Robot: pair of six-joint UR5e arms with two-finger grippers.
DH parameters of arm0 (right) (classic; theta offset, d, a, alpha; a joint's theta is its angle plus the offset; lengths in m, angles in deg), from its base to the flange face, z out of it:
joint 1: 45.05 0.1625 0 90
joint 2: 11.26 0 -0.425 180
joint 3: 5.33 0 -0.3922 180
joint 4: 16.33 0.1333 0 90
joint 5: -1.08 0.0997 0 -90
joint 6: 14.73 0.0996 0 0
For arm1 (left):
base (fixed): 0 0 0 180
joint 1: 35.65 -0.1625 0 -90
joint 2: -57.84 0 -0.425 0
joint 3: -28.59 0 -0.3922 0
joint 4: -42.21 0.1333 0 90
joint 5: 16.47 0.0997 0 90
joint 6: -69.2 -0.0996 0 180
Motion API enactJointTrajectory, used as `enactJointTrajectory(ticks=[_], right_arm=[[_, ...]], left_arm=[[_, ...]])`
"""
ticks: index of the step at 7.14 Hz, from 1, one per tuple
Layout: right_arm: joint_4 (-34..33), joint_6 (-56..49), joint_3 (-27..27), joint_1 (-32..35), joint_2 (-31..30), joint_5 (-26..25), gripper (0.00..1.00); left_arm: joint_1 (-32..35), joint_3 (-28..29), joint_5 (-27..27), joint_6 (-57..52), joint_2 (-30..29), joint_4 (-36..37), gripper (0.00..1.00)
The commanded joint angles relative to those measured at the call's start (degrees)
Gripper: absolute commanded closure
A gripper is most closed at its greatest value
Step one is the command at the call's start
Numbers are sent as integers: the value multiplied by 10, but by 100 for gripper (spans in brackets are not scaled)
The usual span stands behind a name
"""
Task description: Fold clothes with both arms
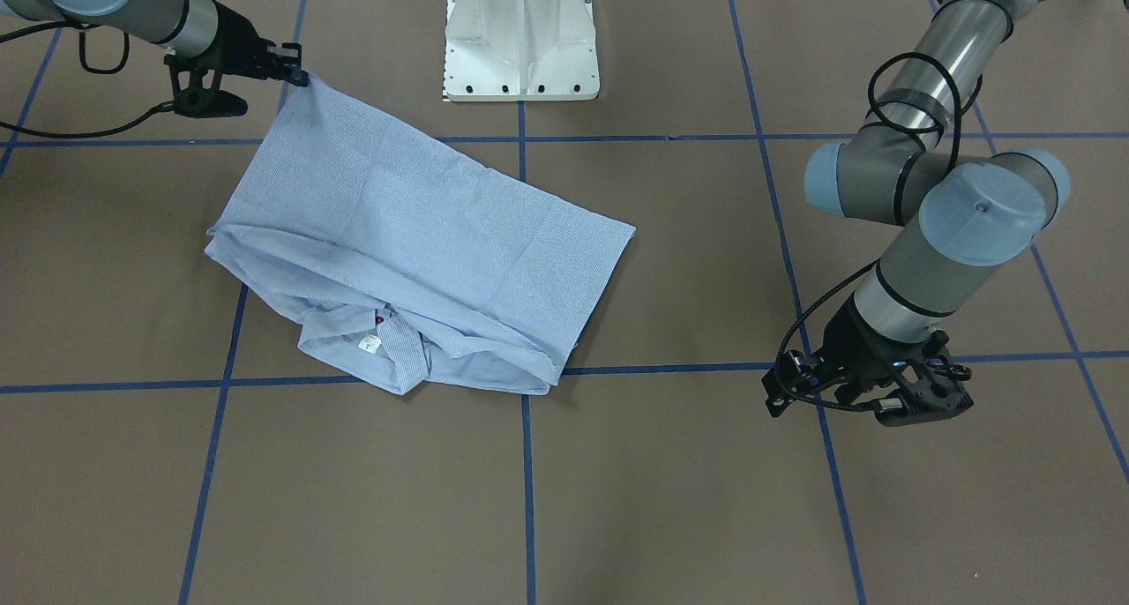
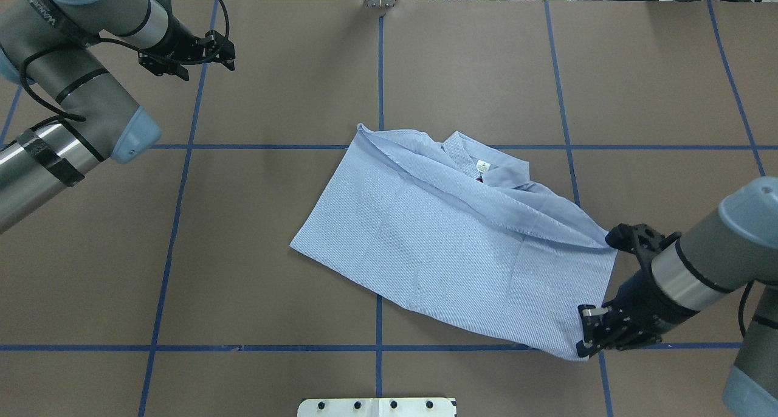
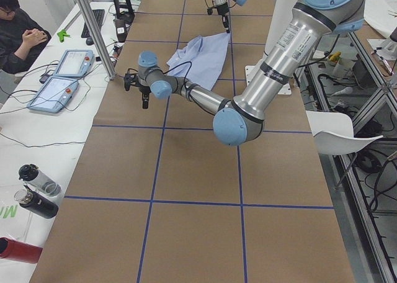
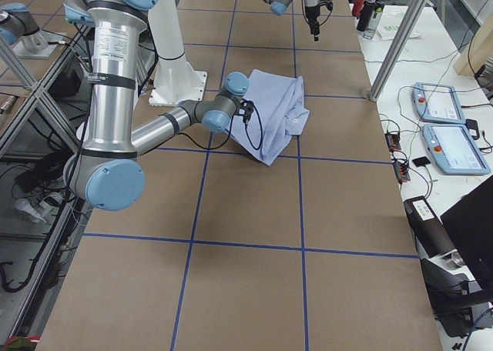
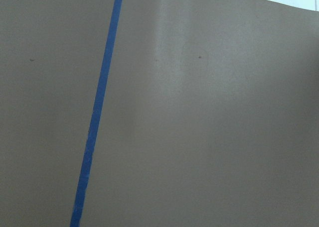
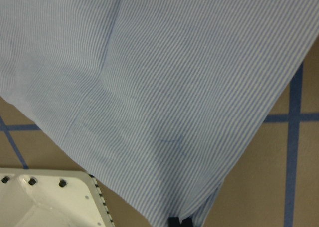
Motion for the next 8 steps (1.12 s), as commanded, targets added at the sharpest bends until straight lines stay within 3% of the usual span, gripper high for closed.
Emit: enactJointTrajectory(ticks=[1, 2, 3, 5, 6, 7, 8], right_arm=[[1, 94, -19, -81, 8, -1, 100], [1, 105, -19, -89, 8, -1, 100], [1, 109, -16, -83, 11, -5, 1], [2, 105, 26, 8, 96, -55, 0], [2, 100, 43, 50, 148, -100, 0], [2, 99, 42, 75, 187, -176, 0], [2, 99, 43, 84, 201, -220, 0]], left_arm=[[0, -4, -1, -1, 2, -1, 1], [-2, -11, 0, 2, 2, -1, 1], [-5, -27, -1, 4, 2, 0, 1], [-49, -101, -17, 6, 33, 0, 1], [-89, -144, -15, 48, 54, -1, 1], [-137, -167, -8, 106, 58, -1, 1], [-196, -179, 25, 176, 58, -1, 1]])
